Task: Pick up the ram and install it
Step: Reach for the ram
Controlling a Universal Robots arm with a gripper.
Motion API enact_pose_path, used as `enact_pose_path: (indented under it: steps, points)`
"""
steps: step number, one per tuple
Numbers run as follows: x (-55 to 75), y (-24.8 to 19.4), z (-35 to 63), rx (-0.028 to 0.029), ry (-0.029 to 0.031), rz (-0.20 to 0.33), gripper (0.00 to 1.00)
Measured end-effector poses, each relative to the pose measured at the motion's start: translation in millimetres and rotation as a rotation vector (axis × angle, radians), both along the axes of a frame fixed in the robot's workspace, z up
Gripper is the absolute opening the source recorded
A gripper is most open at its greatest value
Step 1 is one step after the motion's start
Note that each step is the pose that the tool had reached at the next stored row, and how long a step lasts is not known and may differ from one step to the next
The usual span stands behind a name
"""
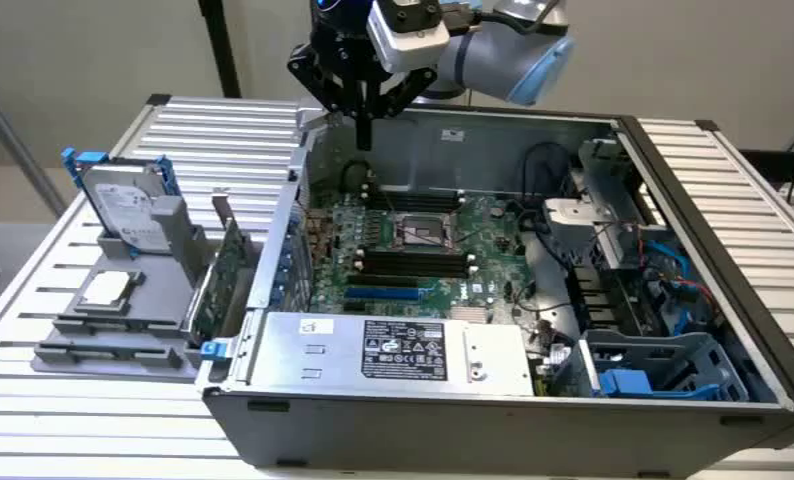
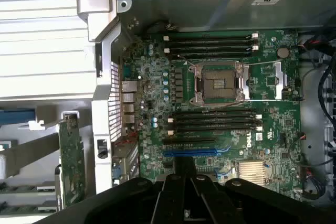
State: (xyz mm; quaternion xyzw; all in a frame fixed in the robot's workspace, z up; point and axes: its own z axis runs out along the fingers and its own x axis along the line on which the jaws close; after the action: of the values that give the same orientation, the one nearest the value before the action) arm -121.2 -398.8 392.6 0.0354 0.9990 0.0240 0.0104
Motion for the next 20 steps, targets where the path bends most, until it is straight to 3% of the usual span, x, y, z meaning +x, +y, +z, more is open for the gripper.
enact_pose_path:
  steps: [14,20]
  points:
    - [-1.6,-0.5,0.1,-0.0003,0.0001,0.0,0.11]
    - [-20.7,-10.3,-0.1,-0.0001,0.0,0.0,0.11]
